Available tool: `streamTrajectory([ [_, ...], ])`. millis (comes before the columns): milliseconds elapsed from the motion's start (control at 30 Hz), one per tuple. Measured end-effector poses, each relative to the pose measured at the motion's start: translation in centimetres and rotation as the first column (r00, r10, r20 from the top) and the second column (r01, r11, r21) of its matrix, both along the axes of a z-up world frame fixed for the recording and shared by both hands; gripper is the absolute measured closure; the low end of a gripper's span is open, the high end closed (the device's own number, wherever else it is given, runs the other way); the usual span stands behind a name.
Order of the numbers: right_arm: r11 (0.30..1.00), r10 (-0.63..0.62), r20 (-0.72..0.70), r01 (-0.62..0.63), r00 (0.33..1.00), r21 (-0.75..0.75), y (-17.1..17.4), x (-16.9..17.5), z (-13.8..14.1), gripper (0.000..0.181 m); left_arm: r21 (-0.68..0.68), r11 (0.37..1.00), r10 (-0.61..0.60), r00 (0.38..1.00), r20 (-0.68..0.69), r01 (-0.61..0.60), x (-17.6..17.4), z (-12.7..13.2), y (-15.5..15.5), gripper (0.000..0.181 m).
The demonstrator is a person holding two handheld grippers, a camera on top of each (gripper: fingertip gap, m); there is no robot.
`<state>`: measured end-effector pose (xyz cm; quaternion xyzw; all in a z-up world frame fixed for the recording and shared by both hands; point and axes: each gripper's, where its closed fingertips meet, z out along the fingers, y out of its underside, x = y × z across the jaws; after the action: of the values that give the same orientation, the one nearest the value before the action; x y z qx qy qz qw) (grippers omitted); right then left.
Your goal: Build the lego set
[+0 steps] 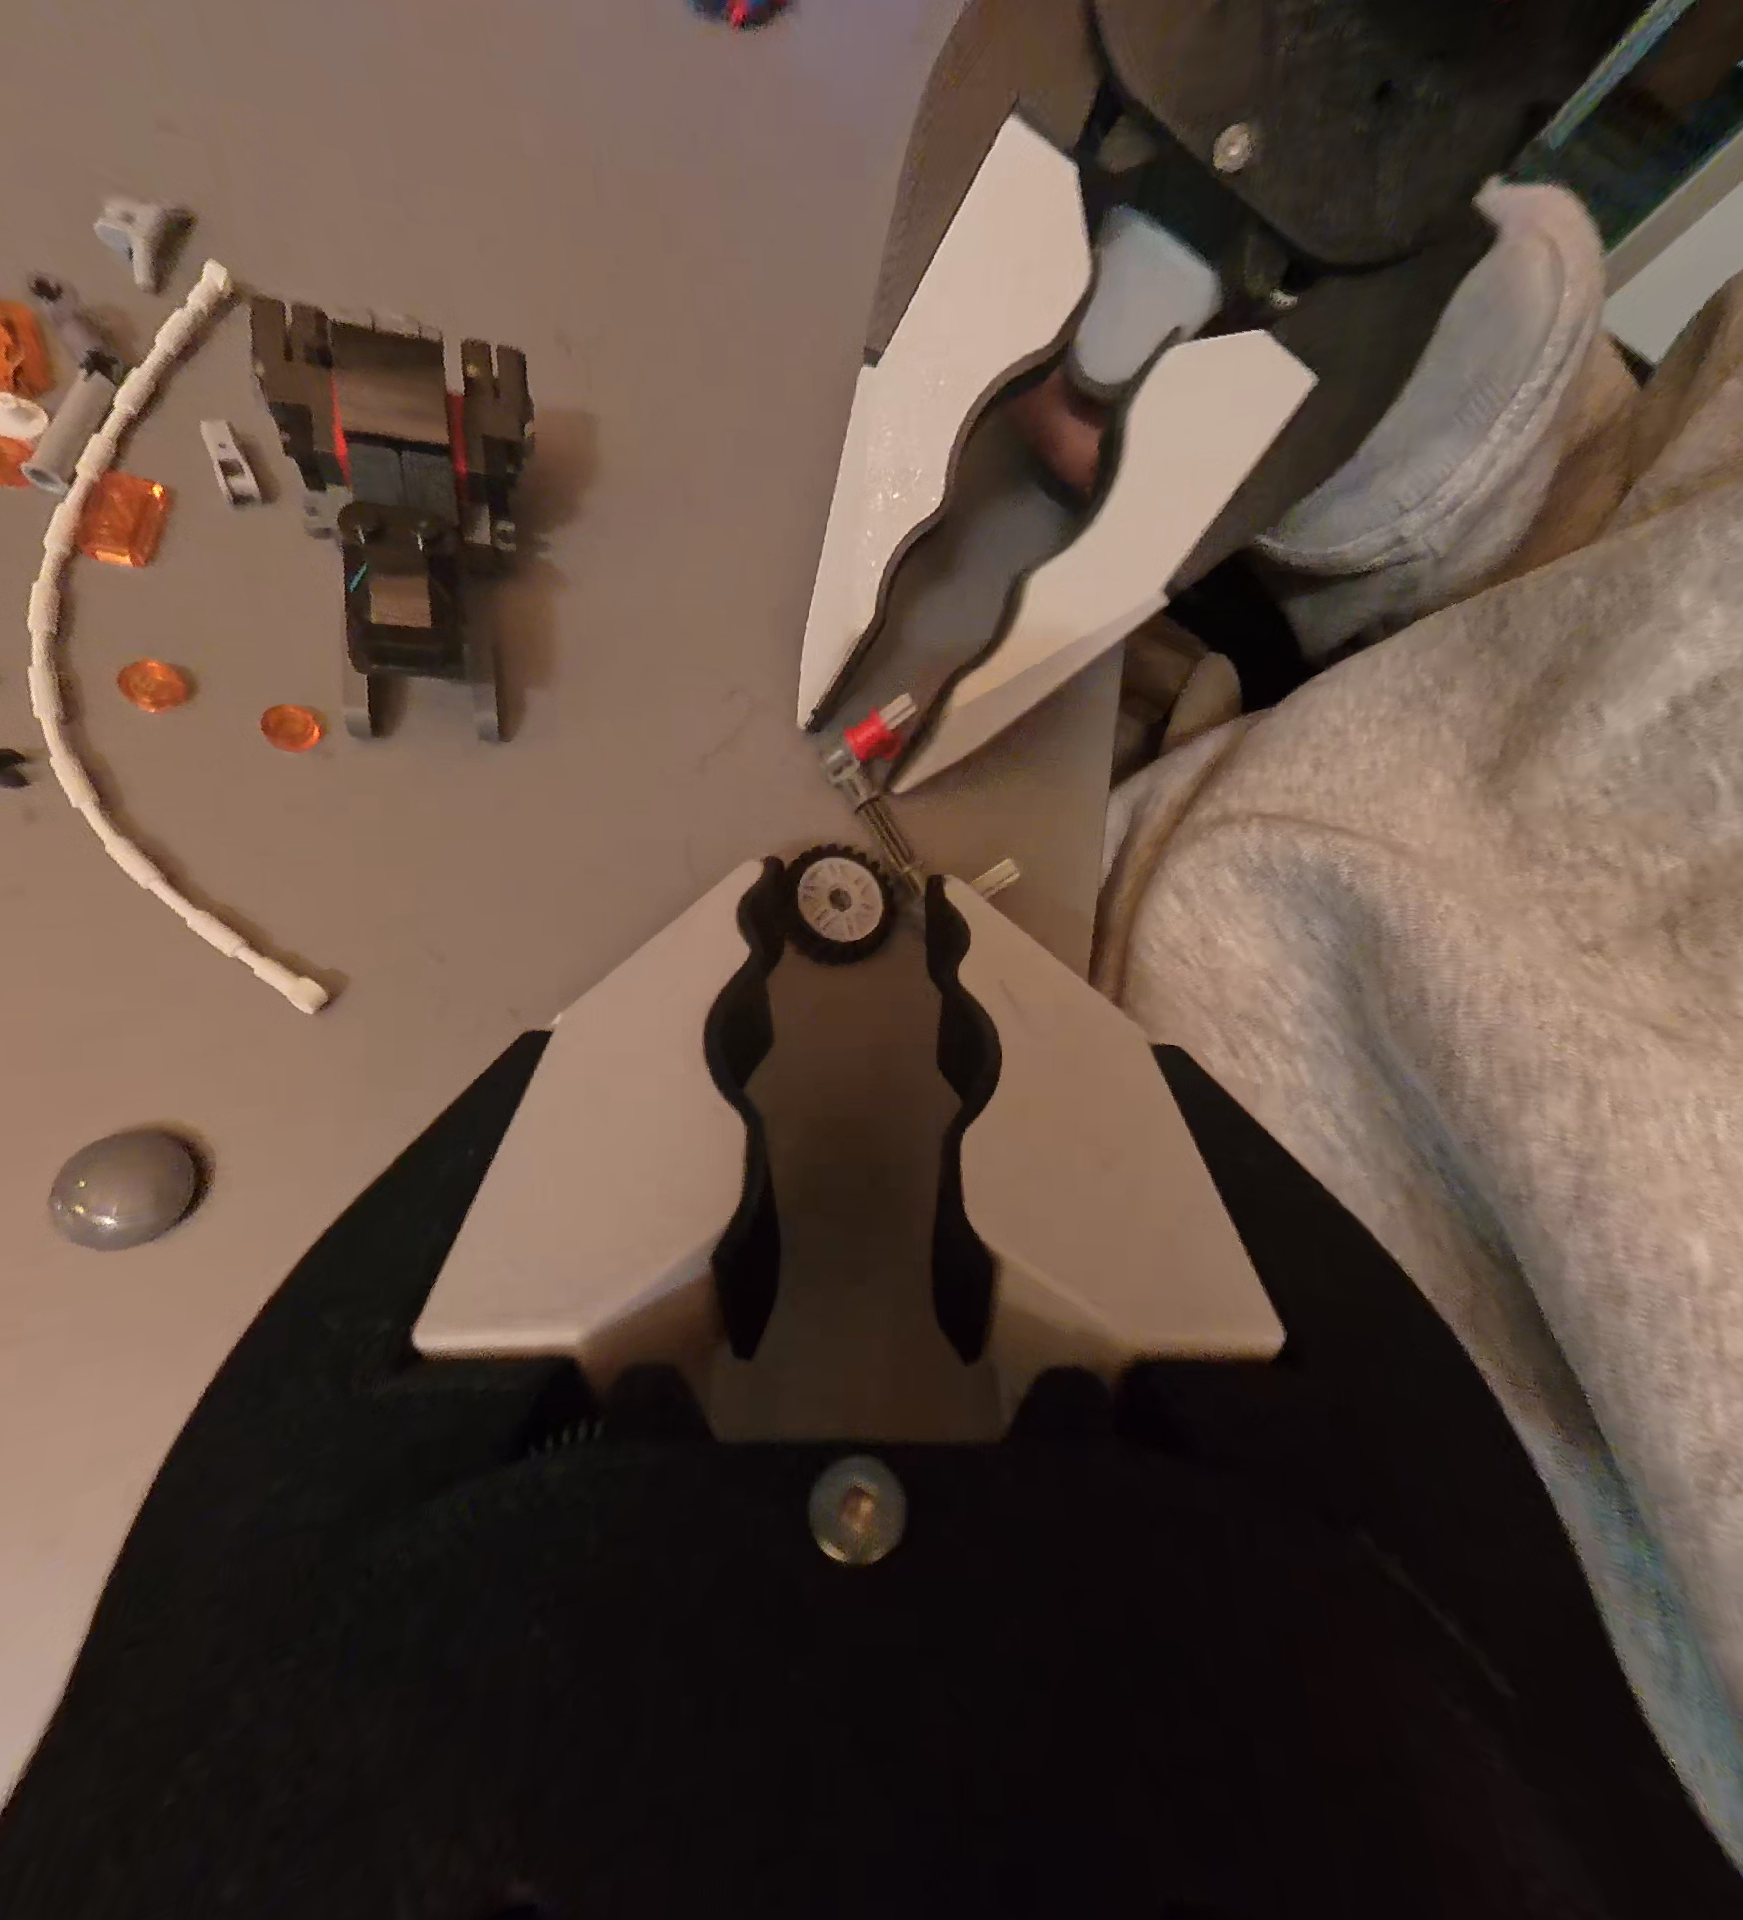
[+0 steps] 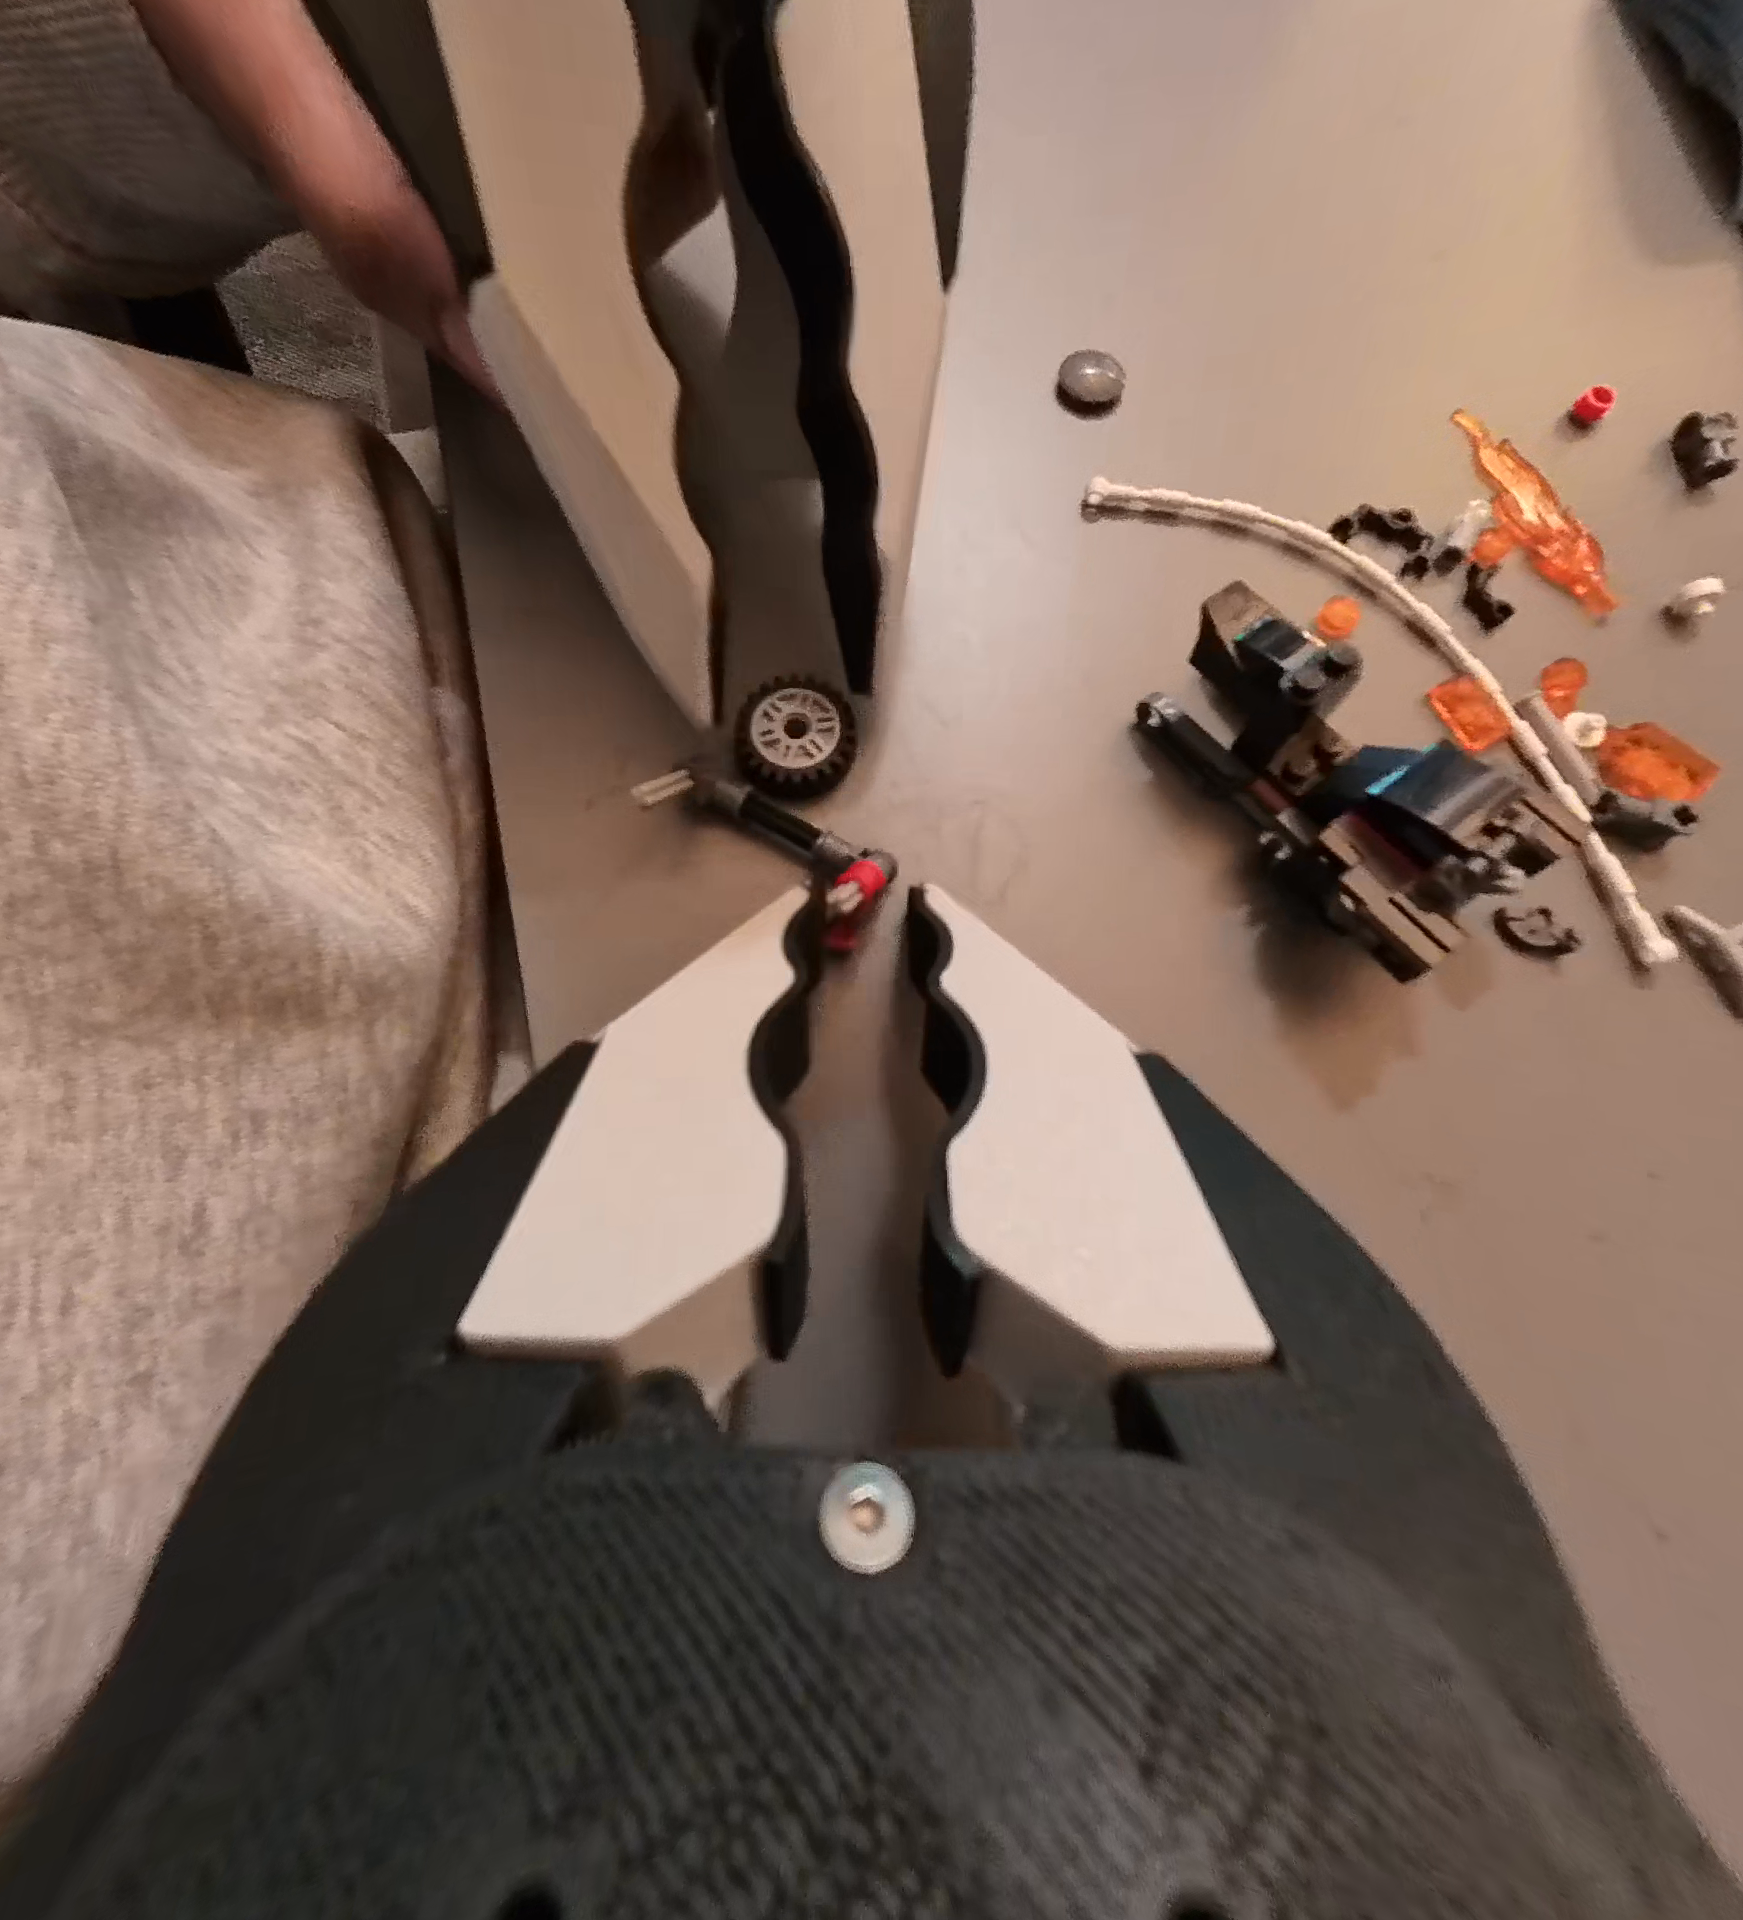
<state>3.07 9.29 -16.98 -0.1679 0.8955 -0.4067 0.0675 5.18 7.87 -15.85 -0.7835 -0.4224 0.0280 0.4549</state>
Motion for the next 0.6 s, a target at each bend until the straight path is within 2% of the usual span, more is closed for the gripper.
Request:
streamTrajectory([
  [100,1.0,-0.023,0.011,0.023,1.0,0.01,0.1,-0.5,-0.1,0.176,0.043,0.998,-0.034,0.999,-0.017,0.034,0.4,0.6,0.6,0.151],
  [233,0.999,-0.045,0.043,0.043,0.998,0.024,0.2,-0.8,-0.1,0.177,0.027,0.995,-0.098,0.995,-0.012,0.099,1.1,0.4,1.9,0.149],
  [367,0.994,-0.099,0.05,0.096,0.994,0.056,0.5,-1.7,-0.1,0.177,0.025,0.994,-0.109,0.993,-0.047,0.111,1.0,0.8,2.9,0.149],
  [600,0.954,-0.266,0.14,0.239,0.954,0.182,1.4,-2.6,0.5,0.177,0.04,0.999,0.009,0.993,-0.118,-0.004,-0.9,1.7,3.8,0.155],
])
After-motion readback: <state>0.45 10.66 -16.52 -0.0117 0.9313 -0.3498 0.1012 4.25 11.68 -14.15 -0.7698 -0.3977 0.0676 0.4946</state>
